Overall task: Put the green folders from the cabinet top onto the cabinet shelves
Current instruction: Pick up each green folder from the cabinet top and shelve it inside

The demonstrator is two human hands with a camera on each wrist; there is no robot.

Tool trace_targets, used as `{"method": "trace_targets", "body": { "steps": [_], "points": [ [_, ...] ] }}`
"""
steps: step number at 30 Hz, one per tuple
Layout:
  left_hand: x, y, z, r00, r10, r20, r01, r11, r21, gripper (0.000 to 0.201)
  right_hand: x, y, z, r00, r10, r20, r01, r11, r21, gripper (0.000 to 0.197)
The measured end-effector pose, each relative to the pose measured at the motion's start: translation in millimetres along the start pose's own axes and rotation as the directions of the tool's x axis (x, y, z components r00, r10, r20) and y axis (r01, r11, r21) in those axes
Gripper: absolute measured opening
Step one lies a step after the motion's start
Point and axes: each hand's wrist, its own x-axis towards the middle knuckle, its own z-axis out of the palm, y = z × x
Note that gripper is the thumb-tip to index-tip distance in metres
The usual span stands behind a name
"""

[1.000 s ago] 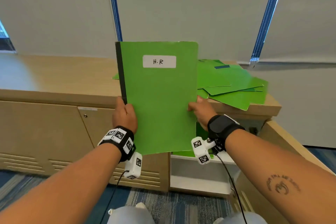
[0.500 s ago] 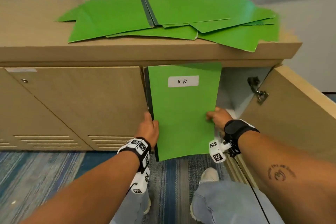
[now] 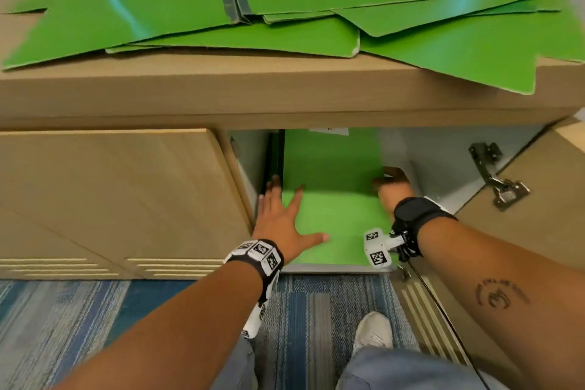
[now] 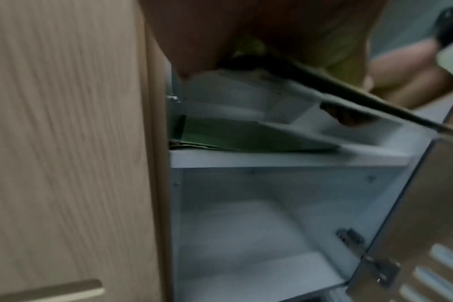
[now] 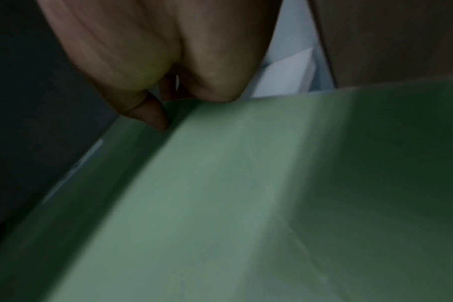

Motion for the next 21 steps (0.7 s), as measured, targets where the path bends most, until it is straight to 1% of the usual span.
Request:
{"method": "trace_targets", "body": {
  "steps": [1,2,4,5,6,7,9,11,13,14,15,16,18,19,21],
  "points": [
    [3,-2,0,0.998,0.053,0.021,-0.056,0.990,0.127,0.117,10,-3,4,1.000,0.008,-0.024,-0.008,1.000,-0.010,0.044],
    [7,-4,1,0.992,0.102,0.075,-0.116,0.971,0.207,0.119,16,-11,7,0.999,0.021,-0.047,-0.021,1.000,-0.005,0.046],
    [18,-9,7,0.954,0.181,0.238,-0.240,0.939,0.247,0.118,30,-21,13,0.999,0.030,-0.024,-0.030,0.999,-0.014,0.048],
    [23,-11,11,0.930,0.209,0.301,-0.288,0.926,0.245,0.114,33,-26,16,0.999,0.032,0.009,-0.032,0.998,-0.051,0.046],
    [28,-12,15,0.915,0.225,0.335,-0.315,0.917,0.244,0.109,39,-28,19,0.999,0.026,0.031,-0.023,0.996,-0.083,0.045],
    [33,-14,17,0.910,0.226,0.348,-0.319,0.918,0.237,0.101,44,-28,23,0.999,0.023,0.037,-0.018,0.994,-0.112,0.043],
    [40,-18,20,0.919,0.201,0.339,-0.277,0.941,0.194,0.086,48,-31,32,0.998,-0.008,0.067,0.021,0.983,-0.184,0.042],
    [48,-23,20,0.933,0.179,0.313,-0.236,0.960,0.153,0.076,58,-28,43,0.994,-0.047,0.100,0.072,0.962,-0.264,0.048],
    [54,-29,19,0.946,0.160,0.282,-0.207,0.967,0.147,0.071,64,-28,53,0.992,-0.036,0.118,0.068,0.957,-0.283,0.056],
    [56,-32,19,0.951,0.148,0.273,-0.195,0.969,0.152,0.069,64,-28,56,0.993,-0.035,0.117,0.071,0.945,-0.320,0.059],
    [57,-33,19,0.952,0.138,0.273,-0.185,0.970,0.157,0.068,59,-31,58,0.993,-0.018,0.117,0.061,0.925,-0.375,0.062],
    [57,-34,20,0.951,0.128,0.281,-0.178,0.971,0.161,0.068,55,-30,60,0.990,0.002,0.141,0.064,0.884,-0.462,0.064],
    [58,-33,23,0.950,0.100,0.296,-0.153,0.975,0.164,0.069,48,-25,64,0.978,0.044,0.206,0.104,0.749,-0.655,0.072],
    [58,-32,24,0.949,0.085,0.304,-0.138,0.978,0.159,0.070,44,-23,67,0.975,0.053,0.217,0.122,0.686,-0.717,0.076],
    [60,-29,25,0.949,0.058,0.310,-0.108,0.983,0.146,0.068,39,-21,69,0.975,0.015,0.223,0.172,0.588,-0.790,0.083]
  ]
}}
